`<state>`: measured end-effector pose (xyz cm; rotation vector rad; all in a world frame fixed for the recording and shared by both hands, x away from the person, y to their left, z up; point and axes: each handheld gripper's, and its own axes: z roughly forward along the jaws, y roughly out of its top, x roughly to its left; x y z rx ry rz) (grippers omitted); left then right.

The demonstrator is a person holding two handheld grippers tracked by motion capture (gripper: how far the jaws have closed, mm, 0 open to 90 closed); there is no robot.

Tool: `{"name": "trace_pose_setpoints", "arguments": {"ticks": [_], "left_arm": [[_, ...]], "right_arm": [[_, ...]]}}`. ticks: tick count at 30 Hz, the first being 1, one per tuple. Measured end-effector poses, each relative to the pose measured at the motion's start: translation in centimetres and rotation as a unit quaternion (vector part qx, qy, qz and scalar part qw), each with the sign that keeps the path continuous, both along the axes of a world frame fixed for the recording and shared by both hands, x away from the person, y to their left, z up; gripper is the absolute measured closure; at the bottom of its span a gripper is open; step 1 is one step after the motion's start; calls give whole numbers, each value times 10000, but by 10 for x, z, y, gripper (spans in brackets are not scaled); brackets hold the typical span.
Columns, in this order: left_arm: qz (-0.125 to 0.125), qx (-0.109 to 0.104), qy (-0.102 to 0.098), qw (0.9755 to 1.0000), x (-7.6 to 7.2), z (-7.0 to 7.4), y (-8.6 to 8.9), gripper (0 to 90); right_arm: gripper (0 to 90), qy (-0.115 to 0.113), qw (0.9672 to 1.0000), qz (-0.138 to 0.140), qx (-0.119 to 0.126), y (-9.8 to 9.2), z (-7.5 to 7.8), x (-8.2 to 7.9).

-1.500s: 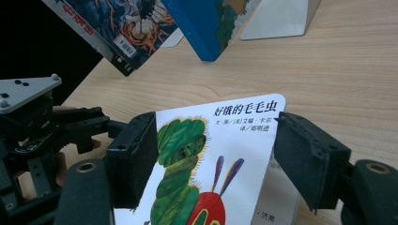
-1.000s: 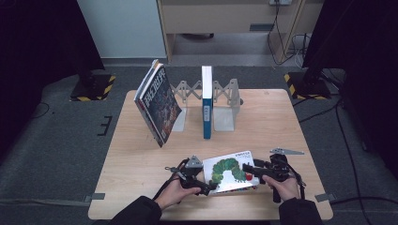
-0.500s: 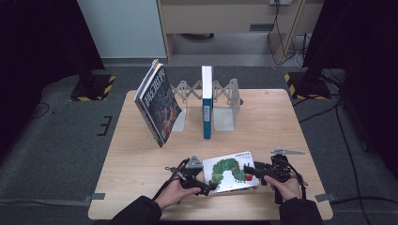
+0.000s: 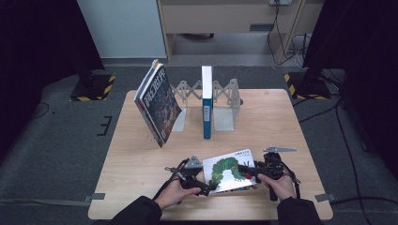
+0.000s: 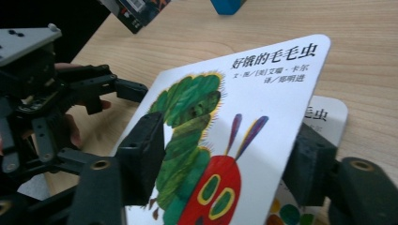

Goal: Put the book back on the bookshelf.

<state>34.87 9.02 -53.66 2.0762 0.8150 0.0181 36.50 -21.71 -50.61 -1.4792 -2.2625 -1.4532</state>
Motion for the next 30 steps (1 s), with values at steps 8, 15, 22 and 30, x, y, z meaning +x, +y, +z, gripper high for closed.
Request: {"name": "trace_pose_setpoints", "arguments": {"ticks": [8, 15, 22, 30], "left_arm": [[-2, 3, -1, 10000, 0, 0, 0, 3], [52, 0, -16, 10000, 0, 0, 2, 30], [225, -30, 224, 9995, 3, 5, 6, 121], [342, -317, 391, 9981, 5, 9, 8, 130]], "right_arm": [[530, 27, 9996, 237, -179, 3, -1, 6], [542, 158, 9992, 178, -314, 6, -2, 8], [626, 168, 9996, 144, -184, 4, 3, 10], [755, 31, 9997, 176, 165, 0, 13, 10]]}}
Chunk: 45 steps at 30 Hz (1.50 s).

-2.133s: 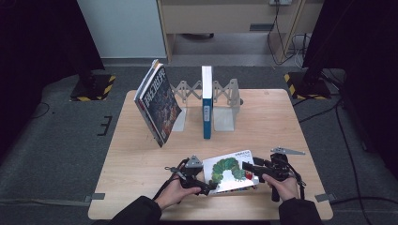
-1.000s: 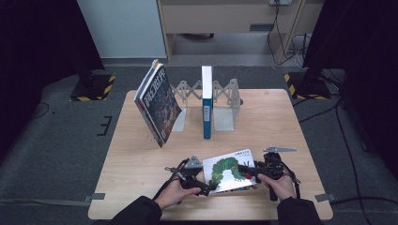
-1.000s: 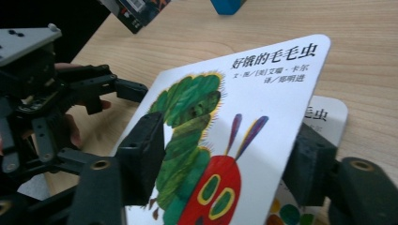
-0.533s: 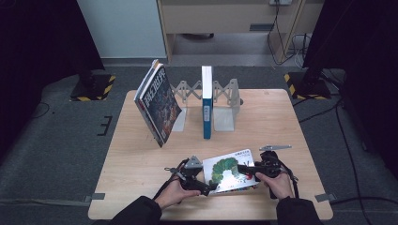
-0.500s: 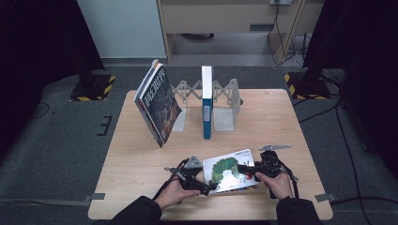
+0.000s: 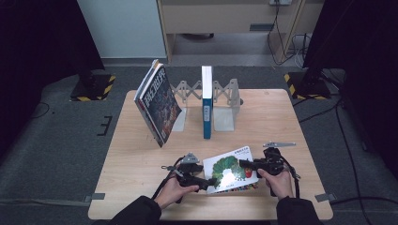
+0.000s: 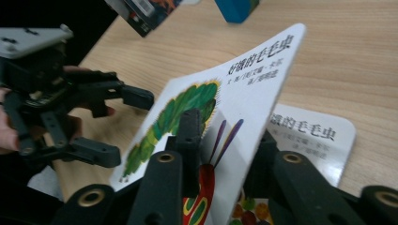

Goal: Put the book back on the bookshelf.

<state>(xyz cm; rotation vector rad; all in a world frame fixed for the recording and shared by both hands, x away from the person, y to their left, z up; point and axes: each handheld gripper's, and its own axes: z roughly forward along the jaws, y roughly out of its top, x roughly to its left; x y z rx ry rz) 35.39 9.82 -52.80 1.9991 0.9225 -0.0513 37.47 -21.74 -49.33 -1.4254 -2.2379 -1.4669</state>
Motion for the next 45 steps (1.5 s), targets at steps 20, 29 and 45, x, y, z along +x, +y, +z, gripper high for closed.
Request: {"name": "trace_pose_setpoints", "arguments": {"ticks": [20, 29, 45], "left_arm": [[27, -623, 211, 9978, 12, -13, -9, 106], [-3, -511, 119, 9986, 12, -13, -9, 140], [-3, -434, 70, 9990, 11, -12, -8, 189]], "right_arm": [[833, -654, 9963, 146, 545, -8, 18, -7], [623, -722, 9961, -177, -478, -2, 7, -6], [267, -690, 9874, -351, -1382, 18, -17, -3]]}}
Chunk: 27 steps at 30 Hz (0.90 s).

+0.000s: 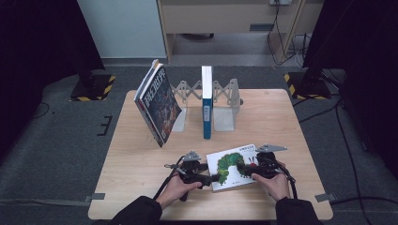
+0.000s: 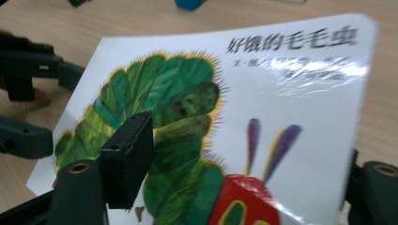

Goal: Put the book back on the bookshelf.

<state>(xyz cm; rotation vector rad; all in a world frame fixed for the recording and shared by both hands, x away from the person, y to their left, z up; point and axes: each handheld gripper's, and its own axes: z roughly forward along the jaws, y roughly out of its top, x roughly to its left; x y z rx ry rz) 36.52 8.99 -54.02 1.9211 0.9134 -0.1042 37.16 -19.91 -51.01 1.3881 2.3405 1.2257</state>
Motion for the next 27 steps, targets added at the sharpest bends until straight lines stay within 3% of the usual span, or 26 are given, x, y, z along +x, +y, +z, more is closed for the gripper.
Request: {"name": "trace_pose_setpoints", "arguments": {"ticks": [8, 11, 14, 19, 22, 27], "left_arm": [[-11, -56, 37, 10000, 1, 0, 1, 186], [-25, -99, 68, 9999, 1, -1, 2, 183], [12, -146, 106, 9998, 2, -1, 3, 191], [81, -108, 91, 9999, 0, -1, 4, 219], [115, -85, 89, 9999, -1, -1, 4, 280], [149, -42, 71, 9999, -1, -1, 4, 303]], "right_arm": [[260, -116, 9998, 161, 69, 2, -1, -1], [265, -149, 9989, 399, 217, 7, -1, -2], [265, -218, 9982, 514, 211, 13, -1, -3], [269, -140, 9982, 539, 236, 11, 1, -2], [228, -157, 9988, 340, 322, 7, 4, -2], [217, -176, 9995, 181, 175, 3, 5, -1]]}}
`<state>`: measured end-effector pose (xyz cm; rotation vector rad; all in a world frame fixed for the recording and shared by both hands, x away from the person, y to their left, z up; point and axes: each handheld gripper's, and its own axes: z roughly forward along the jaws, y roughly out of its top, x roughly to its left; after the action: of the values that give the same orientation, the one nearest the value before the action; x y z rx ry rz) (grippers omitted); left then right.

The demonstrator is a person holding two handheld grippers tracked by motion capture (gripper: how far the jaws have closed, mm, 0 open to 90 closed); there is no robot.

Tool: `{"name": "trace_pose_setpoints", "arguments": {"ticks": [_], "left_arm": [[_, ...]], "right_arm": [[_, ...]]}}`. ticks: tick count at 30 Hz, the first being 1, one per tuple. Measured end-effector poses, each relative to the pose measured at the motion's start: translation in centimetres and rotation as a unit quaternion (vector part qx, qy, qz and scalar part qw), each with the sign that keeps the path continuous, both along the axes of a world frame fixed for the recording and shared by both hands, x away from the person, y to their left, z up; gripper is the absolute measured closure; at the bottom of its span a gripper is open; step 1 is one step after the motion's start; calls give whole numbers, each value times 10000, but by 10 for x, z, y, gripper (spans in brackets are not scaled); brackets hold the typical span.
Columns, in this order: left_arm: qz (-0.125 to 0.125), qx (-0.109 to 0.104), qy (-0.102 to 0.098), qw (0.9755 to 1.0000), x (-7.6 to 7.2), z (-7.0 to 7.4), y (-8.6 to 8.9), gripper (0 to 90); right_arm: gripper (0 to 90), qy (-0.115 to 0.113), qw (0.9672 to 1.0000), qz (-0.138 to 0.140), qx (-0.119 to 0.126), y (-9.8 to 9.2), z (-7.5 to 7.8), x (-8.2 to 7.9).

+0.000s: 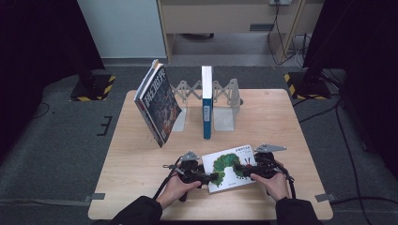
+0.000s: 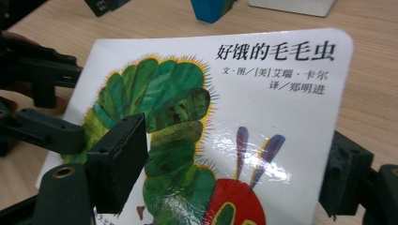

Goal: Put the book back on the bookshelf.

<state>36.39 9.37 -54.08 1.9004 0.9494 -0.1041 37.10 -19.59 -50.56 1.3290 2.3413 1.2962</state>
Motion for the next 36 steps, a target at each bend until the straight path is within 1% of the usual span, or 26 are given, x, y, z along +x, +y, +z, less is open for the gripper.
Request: {"name": "trace_pose_setpoints", "arguments": {"ticks": [3, 4, 5, 10, 12, 13, 14, 15, 17, 18, 20, 22, 24, 26, 28, 30, 34, 36], "left_arm": [[15, 16, -5, 10000, 0, 0, 0, 320], [18, 23, -8, 10000, 0, 0, 0, 322], [24, 17, -4, 10000, 0, 0, 1, 327], [58, 0, 3, 10000, 0, 0, 1, 332], [68, -1, 7, 10000, -1, 0, 1, 340], [56, 8, 3, 10000, -1, 0, 1, 341], [49, 5, 12, 10000, -1, 0, 1, 342], [44, 4, 21, 10000, -1, 0, 1, 343], [56, 7, 60, 10000, -1, 1, 1, 347], [55, 13, 68, 10000, -1, 1, 1, 350], [42, 39, 52, 10000, -2, 2, 1, 353], [31, 29, 52, 10000, -2, 5, 1, 366], [25, 1, 2, 10000, -2, 7, 2, 399], [4, -37, -31, 10000, -2, 11, 2, 430], [-17, -97, -94, 9999, -3, 14, 2, 470], [-34, -159, -134, 9998, -5, 18, 2, 510], [-111, -228, -253, 9994, -6, 25, 2, 578], [-146, -231, -347, 9990, -7, 29, 2, 608]], "right_arm": [[211, -61, 9998, -119, -119, -1, 0, 1], [214, -46, 9998, -161, -138, -3, 0, 1], [216, -37, 9997, -212, -125, -5, 0, 1], [224, 19, 9996, -286, -84, -9, -2, 1], [229, 246, 9989, -304, -262, -9, -5, 2], [230, 279, 9984, -297, -388, -9, -8, 3], [239, 382, 9981, -276, -404, -9, -9, 3], [234, 444, 9981, -239, -363, -9, -10, 3], [236, 426, 9979, -228, -421, -8, -10, 3], [241, 454, 9979, -235, -403, -8, -10, 3], [252, 395, 9981, -228, -410, -8, -10, 3], [255, 374, 9983, -254, -357, -9, -8, 3], [264, 268, 9990, -252, -255, -11, -6, 2], [268, 174, 9993, -308, -124, -13, -4, 2], [277, 53, 9994, -350, -14, -14, -1, 2], [290, -140, 9992, -368, 7, -15, 1, 2], [308, -365, 9981, -466, 145, -17, 5, 0], [317, -487, 9974, -491, 213, -18, 7, 0]]}}
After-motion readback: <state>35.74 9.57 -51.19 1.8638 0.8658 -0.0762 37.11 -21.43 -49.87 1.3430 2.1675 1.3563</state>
